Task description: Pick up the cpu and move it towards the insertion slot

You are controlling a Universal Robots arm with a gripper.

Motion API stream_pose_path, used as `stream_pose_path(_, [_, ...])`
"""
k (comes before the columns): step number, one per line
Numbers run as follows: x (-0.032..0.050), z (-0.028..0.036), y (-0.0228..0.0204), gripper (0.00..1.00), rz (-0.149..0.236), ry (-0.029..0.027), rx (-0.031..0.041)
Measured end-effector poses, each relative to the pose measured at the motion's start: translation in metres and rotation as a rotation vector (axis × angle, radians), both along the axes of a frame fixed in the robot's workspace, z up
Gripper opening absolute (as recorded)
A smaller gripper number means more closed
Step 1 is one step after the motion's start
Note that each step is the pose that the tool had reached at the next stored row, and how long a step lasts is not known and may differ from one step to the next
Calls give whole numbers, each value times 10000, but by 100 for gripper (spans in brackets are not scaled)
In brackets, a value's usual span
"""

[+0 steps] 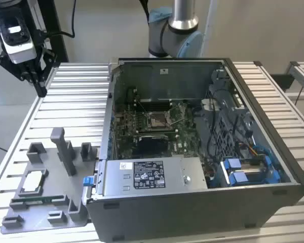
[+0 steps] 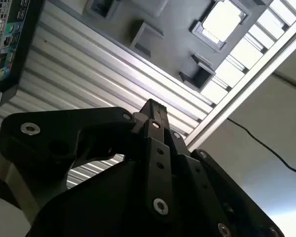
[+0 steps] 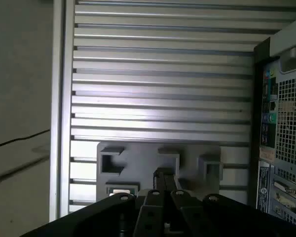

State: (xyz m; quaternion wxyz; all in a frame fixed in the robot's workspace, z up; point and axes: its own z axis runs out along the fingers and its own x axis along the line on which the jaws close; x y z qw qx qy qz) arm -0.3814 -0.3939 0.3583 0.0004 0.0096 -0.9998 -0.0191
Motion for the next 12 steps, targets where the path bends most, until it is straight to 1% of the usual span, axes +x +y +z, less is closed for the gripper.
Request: stream_pose_path(12, [-1, 0, 0, 0, 0, 0, 0])
